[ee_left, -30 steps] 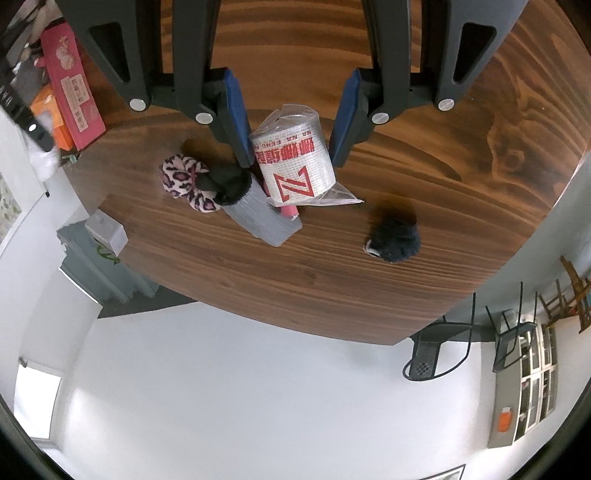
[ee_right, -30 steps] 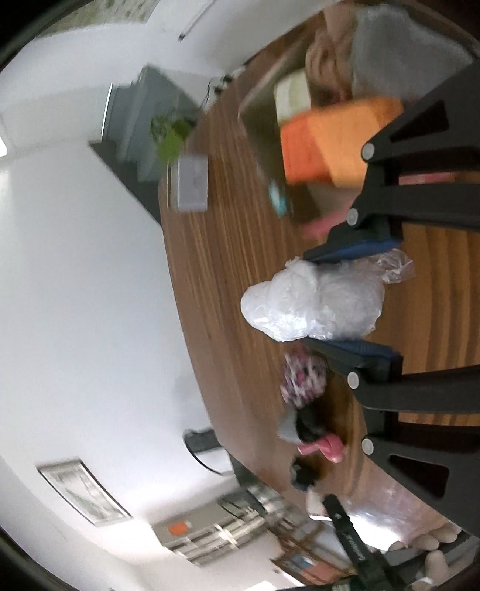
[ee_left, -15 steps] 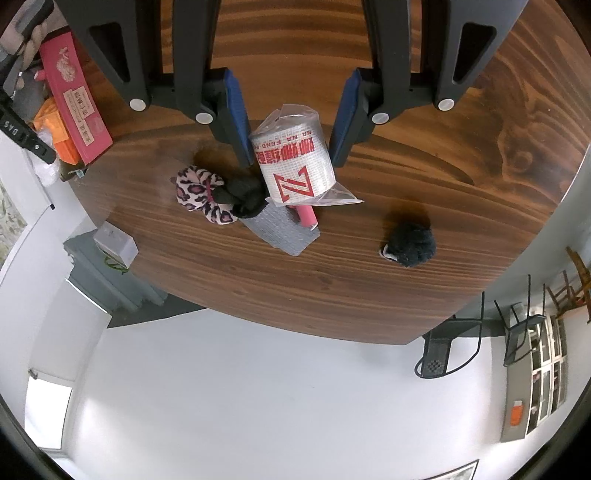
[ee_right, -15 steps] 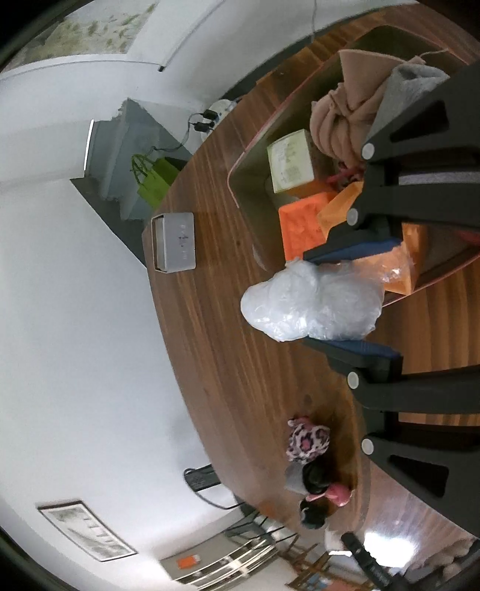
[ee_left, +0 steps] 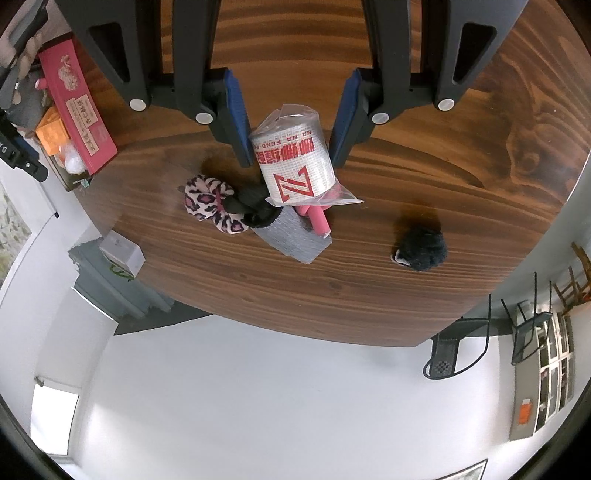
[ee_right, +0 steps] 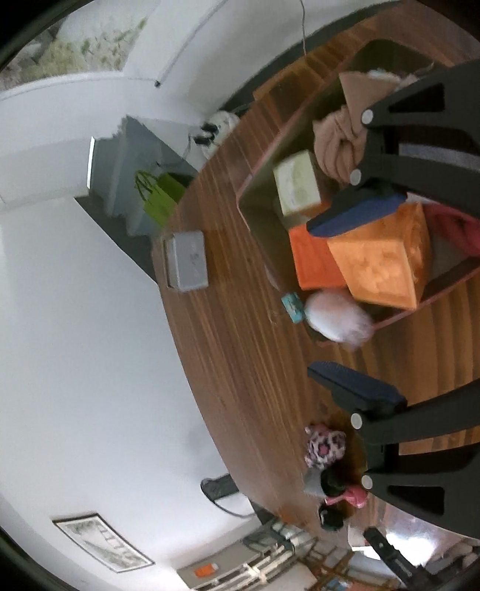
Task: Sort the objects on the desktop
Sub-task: 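Carry the plastic bag into the pink box and open the right tool, then carry the paper cup into the pink box and open the left tool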
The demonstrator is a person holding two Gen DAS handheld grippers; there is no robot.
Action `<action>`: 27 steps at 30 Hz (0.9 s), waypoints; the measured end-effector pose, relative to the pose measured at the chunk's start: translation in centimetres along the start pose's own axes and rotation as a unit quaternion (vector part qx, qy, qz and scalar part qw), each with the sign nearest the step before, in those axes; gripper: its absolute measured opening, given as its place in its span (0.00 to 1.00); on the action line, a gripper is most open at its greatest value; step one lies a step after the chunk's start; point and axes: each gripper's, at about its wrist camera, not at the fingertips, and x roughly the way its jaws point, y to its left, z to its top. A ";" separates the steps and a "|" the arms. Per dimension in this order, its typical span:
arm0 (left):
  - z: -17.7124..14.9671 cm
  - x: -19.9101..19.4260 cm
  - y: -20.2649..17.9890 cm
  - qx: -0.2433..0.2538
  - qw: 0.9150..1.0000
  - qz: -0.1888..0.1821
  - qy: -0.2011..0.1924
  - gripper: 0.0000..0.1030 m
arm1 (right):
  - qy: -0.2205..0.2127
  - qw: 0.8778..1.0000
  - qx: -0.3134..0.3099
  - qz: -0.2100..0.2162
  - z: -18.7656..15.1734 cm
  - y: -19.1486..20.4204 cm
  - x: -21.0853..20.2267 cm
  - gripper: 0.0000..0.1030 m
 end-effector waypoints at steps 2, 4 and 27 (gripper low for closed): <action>0.0 0.0 -0.1 0.001 1.000 -0.001 0.000 0.43 | -0.006 1.000 0.002 -0.004 0.0 -0.2 -0.3 0.71; -0.1 0.0 -0.2 0.002 1.000 -0.001 -0.001 0.43 | -0.014 1.000 0.009 0.003 0.0 -0.4 -0.8 0.71; -0.8 -0.7 -13.1 0.067 0.993 -0.093 0.016 0.43 | -0.066 0.989 0.119 -0.059 -4.0 -12.6 -4.1 0.77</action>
